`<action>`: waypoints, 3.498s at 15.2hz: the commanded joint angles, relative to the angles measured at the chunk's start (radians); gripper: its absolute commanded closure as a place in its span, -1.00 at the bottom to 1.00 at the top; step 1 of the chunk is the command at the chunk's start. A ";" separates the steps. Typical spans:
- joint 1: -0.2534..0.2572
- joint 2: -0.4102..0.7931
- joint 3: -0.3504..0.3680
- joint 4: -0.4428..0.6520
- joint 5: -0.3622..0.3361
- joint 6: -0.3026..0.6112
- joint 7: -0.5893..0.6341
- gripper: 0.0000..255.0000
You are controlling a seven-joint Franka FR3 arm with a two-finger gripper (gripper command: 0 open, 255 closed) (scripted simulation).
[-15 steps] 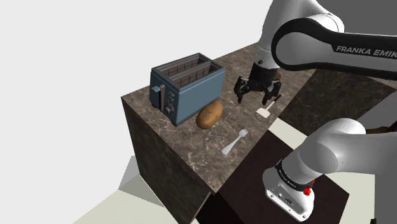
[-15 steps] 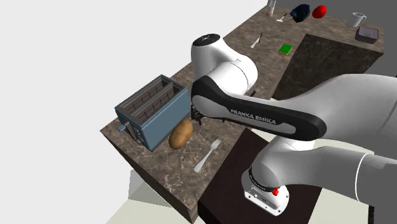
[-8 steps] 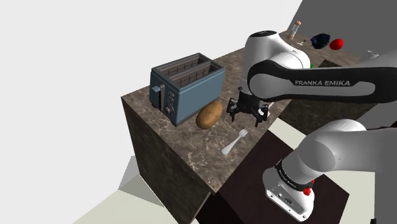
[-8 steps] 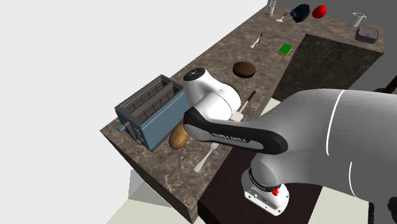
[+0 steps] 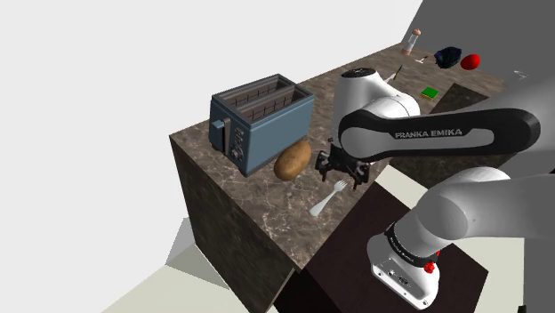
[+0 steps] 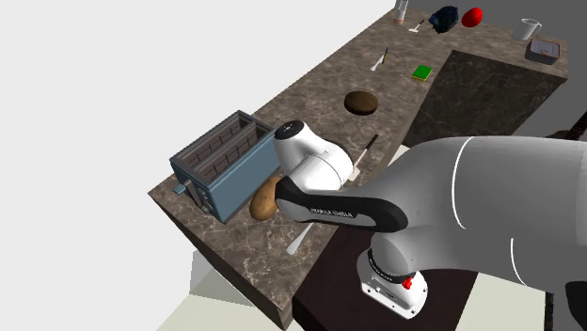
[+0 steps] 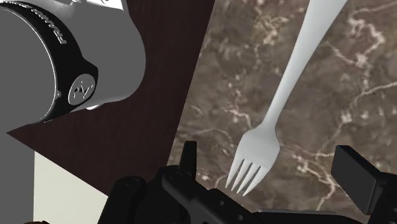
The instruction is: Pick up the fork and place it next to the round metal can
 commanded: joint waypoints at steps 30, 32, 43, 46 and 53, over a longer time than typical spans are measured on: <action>0.004 -0.112 -0.063 0.081 -0.039 -0.191 -0.012 1.00; 0.003 -0.125 -0.073 0.101 -0.047 -0.224 -0.014 1.00; -0.112 -0.131 -0.229 0.128 -0.207 -0.253 -0.171 1.00; -0.172 -0.097 -0.292 0.135 -0.278 -0.219 -0.243 1.00; -0.306 0.038 -0.423 0.198 -0.425 -0.126 -0.394 1.00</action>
